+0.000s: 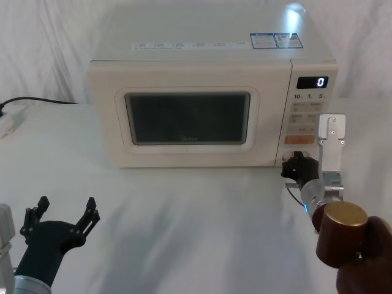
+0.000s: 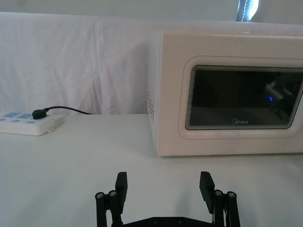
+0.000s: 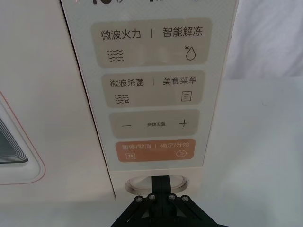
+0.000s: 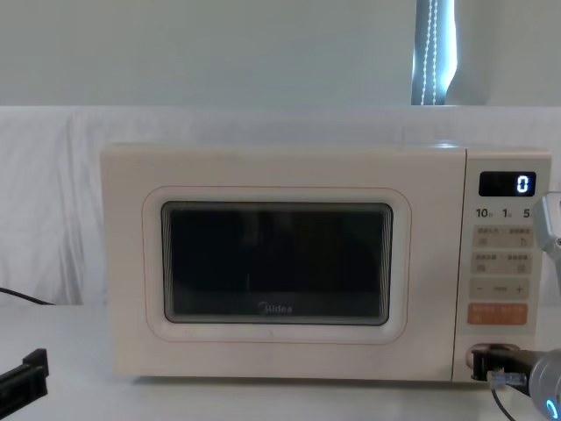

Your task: Press the button to open the microwave door with one hand; close the microwave door with the other hand.

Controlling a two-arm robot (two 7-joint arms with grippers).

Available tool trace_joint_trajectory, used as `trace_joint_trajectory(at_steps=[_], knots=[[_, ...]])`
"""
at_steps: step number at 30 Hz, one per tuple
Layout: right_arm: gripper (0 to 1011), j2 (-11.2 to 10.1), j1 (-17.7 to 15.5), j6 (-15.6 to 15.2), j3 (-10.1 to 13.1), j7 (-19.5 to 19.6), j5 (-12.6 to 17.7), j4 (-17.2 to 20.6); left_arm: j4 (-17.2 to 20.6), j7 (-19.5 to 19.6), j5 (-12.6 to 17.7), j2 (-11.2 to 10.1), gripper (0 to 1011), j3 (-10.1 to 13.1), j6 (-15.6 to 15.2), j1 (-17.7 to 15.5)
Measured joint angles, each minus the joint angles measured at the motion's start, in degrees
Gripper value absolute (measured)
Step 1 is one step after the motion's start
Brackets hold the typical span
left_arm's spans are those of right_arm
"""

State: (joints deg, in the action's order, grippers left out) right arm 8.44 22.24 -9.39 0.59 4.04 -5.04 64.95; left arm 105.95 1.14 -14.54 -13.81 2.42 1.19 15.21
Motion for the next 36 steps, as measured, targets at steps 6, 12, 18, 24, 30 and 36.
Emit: trace_joint_trajectory(at_steps=[6,12,18,24,30,36], knots=[[0,0.02,0.39,0.16,0.09,0.08,0.02,-0.56,0.0,0.0,0.0,0.0,1001,0.0,0.0,0.0],[0,-0.05,1.08,0.57,0.31,0.09,0.15,-1.65,0.0,0.0,0.0,0.0,1001,0.0,0.0,0.0],[0,-0.19,1.59,0.92,0.42,0.06,0.28,-2.53,0.0,0.0,0.0,0.0,1001,0.0,0.0,0.0],[0,-0.3,1.87,1.04,0.43,0.04,0.31,-2.97,0.0,0.0,0.0,0.0,1001,0.0,0.0,0.0],[0,-0.4,1.9,1.08,0.4,-0.1,0.31,-3.0,0.0,0.0,0.0,0.0,1001,0.0,0.0,0.0],[0,-0.57,1.87,1.12,0.41,-0.28,0.46,-2.86,0.0,0.0,0.0,0.0,1001,0.0,0.0,0.0]])
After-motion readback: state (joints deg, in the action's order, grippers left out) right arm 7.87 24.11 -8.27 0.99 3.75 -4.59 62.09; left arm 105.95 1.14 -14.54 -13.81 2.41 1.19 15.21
